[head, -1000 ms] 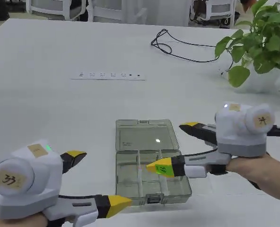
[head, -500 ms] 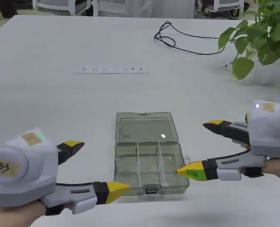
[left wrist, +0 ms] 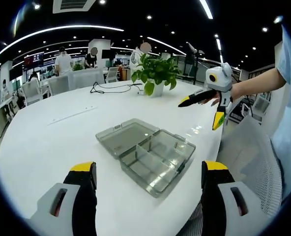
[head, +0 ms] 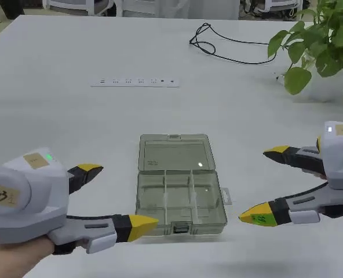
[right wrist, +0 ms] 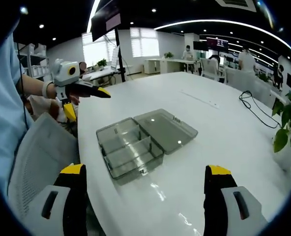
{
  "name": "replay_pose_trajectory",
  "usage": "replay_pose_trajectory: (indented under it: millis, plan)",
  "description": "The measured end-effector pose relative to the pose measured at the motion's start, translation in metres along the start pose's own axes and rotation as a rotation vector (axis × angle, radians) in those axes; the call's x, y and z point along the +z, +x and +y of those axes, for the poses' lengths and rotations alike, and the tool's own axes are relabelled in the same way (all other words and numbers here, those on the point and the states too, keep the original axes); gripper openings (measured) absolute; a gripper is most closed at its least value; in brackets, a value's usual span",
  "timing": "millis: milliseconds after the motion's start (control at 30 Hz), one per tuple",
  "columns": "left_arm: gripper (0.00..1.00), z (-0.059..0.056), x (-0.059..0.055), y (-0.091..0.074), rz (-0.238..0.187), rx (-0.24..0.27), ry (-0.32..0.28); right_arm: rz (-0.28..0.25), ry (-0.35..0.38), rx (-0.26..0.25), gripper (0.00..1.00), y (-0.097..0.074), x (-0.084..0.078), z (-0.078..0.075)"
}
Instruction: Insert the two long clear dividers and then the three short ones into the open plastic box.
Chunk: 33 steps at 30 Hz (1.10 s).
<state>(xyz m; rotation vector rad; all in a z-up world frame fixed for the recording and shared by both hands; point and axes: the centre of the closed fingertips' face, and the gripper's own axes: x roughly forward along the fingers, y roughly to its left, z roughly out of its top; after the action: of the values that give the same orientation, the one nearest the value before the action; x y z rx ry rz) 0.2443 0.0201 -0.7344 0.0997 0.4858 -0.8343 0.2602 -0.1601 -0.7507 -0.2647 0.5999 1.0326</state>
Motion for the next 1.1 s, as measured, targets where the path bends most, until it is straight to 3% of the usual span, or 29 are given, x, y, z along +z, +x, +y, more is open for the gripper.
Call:
replay_pose_trajectory:
  millis: [200,233,367,433,633,933,1100]
  plan:
    - [0.89,0.002,-0.002,-0.001,0.0,0.005,-0.003,0.065,-0.055,0.042,1.0,0.005,-0.014,0.004]
    - [0.89,0.002,-0.002,-0.001,0.001,0.006,-0.002,0.107,-0.086,0.048,1.0,0.005,-0.021,0.003]
    - [0.89,0.003,-0.003,-0.002,0.001,0.006,-0.002,0.131,-0.104,0.061,0.98,0.01,-0.027,0.001]
    - [0.89,0.003,-0.002,-0.002,-0.002,0.006,-0.003,0.179,-0.122,0.074,0.94,0.011,-0.038,-0.005]
    - [0.89,0.002,-0.002,-0.003,-0.005,0.005,0.001,0.237,-0.171,0.098,0.86,0.019,-0.047,-0.01]
    - [0.89,0.0,-0.001,-0.003,-0.001,0.001,0.008,0.371,-0.256,0.153,0.7,0.032,-0.072,-0.014]
    - [0.89,0.001,0.0,-0.003,0.0,0.003,0.009,0.413,-0.231,0.186,0.58,0.038,-0.081,-0.015]
